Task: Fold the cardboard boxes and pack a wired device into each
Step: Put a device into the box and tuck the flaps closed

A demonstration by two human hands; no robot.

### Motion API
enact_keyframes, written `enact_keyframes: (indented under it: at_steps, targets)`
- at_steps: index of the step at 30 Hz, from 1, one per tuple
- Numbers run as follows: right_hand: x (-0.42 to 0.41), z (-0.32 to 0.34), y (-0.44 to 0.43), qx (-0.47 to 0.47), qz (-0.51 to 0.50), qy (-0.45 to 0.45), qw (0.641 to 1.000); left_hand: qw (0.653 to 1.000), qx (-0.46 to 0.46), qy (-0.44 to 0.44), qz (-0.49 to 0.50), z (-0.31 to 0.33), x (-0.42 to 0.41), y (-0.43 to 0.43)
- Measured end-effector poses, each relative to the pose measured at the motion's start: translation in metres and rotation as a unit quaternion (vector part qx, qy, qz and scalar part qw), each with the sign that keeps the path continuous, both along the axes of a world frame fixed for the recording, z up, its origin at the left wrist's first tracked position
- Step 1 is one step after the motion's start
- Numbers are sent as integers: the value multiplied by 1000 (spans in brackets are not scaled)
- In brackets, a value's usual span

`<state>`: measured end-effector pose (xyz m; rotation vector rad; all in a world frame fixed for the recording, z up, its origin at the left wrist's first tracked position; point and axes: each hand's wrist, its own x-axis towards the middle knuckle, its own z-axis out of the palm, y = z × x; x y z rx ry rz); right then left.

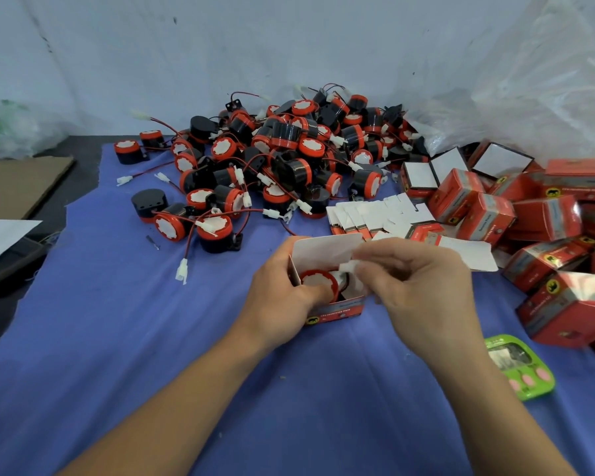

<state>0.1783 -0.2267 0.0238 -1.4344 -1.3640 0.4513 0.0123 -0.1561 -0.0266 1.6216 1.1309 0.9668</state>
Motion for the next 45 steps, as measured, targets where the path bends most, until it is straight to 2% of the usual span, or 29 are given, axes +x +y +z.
enact_keyframes:
  at_steps: [4, 7, 11, 15, 20, 24, 27, 30, 35, 39, 45]
  targets:
    - [-7, -6, 5, 9, -12, -158, 987, 1000, 10, 2, -2, -1, -1, 0]
    - [-14, -2, 10, 11, -26, -344, 939, 1000, 7, 9, -4, -1, -2, 2]
    - [-23, -1, 8, 7, -64, -463, 884, 1000, 10, 8, -9, 0, -3, 4]
    - [-20, -5, 11, -8, -68, -516, 854, 1000, 7, 3, -8, -2, -3, 5]
    - [-16, -13, 10, 25, -68, -484, 872, 1000, 1, -9, -6, -1, -2, 4]
    - [-15, -21, 17, -13, -69, -458, 886, 1000, 12, 3, -10, -1, -2, 5]
    - [-15, -25, 24, -91, -57, -355, 929, 1000, 6, 4, -12, 0, -2, 5]
    - [-13, -26, 29, -134, -59, -289, 946, 1000, 4, 2, -14, 0, -2, 4]
    - [-20, -20, 27, -56, -111, -105, 987, 1000, 6, 1, -11, 0, -3, 5]
    - [-19, -29, 32, -40, -103, -152, 982, 1000, 5, -8, -12, 2, -2, 3]
    - [-15, -27, 34, -21, 5, -221, 975, 1000, 20, -8, -19, 2, -2, 2]
